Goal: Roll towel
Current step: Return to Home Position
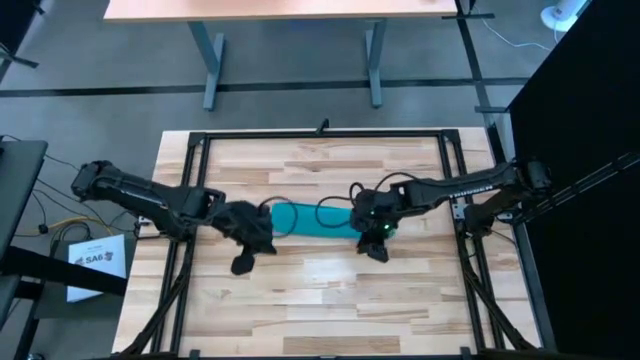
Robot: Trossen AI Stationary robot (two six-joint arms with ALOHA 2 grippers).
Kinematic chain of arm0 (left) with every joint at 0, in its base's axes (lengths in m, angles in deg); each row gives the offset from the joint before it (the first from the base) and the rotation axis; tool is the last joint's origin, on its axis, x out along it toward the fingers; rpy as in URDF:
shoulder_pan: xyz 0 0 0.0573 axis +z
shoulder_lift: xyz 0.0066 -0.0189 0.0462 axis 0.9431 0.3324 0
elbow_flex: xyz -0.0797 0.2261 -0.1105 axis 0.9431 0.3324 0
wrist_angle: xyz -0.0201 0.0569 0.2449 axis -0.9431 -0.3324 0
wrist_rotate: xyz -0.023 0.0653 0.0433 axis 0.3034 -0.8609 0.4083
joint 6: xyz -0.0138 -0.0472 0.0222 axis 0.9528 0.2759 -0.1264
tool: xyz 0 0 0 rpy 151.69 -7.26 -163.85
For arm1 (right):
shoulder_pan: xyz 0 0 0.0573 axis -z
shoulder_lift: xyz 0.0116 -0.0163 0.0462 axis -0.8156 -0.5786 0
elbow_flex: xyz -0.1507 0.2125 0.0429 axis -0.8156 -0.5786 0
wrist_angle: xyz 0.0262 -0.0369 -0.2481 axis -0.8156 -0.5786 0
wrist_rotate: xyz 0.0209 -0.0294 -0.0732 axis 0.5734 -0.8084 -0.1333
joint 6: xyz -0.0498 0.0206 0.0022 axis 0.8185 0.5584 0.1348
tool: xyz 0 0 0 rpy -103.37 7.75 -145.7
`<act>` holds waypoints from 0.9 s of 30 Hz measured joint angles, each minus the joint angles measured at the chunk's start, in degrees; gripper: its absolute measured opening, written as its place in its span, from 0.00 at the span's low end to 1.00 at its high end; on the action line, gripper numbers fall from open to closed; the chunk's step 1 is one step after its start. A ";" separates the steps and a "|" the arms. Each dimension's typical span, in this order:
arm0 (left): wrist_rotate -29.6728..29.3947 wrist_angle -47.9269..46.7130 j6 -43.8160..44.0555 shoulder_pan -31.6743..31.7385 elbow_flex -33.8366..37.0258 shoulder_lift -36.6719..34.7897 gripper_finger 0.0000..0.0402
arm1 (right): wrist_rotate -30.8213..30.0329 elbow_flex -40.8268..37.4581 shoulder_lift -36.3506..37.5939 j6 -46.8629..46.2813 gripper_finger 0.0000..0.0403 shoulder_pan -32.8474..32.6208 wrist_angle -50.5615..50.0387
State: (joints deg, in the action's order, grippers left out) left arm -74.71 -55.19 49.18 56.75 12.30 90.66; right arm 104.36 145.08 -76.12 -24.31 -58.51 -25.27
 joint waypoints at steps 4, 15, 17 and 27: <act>-0.43 2.40 -0.07 -2.39 0.00 0.00 0.00 | -1.28 0.00 0.00 -1.27 0.02 -0.71 13.22; -1.64 12.74 -4.45 -1.02 6.67 -8.45 0.00 | -1.19 0.00 0.07 -2.28 0.00 4.10 41.32; -1.66 14.79 -3.58 -0.13 10.68 -12.53 0.00 | -1.01 0.00 0.13 -2.49 0.00 4.70 43.60; -3.72 23.07 1.38 3.69 26.06 -35.35 0.00 | -1.10 -0.21 2.07 -2.97 0.00 7.12 46.07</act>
State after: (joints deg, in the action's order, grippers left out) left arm -78.43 -32.12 50.56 60.44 38.35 55.32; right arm 103.25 144.87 -74.05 -27.28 -51.38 20.80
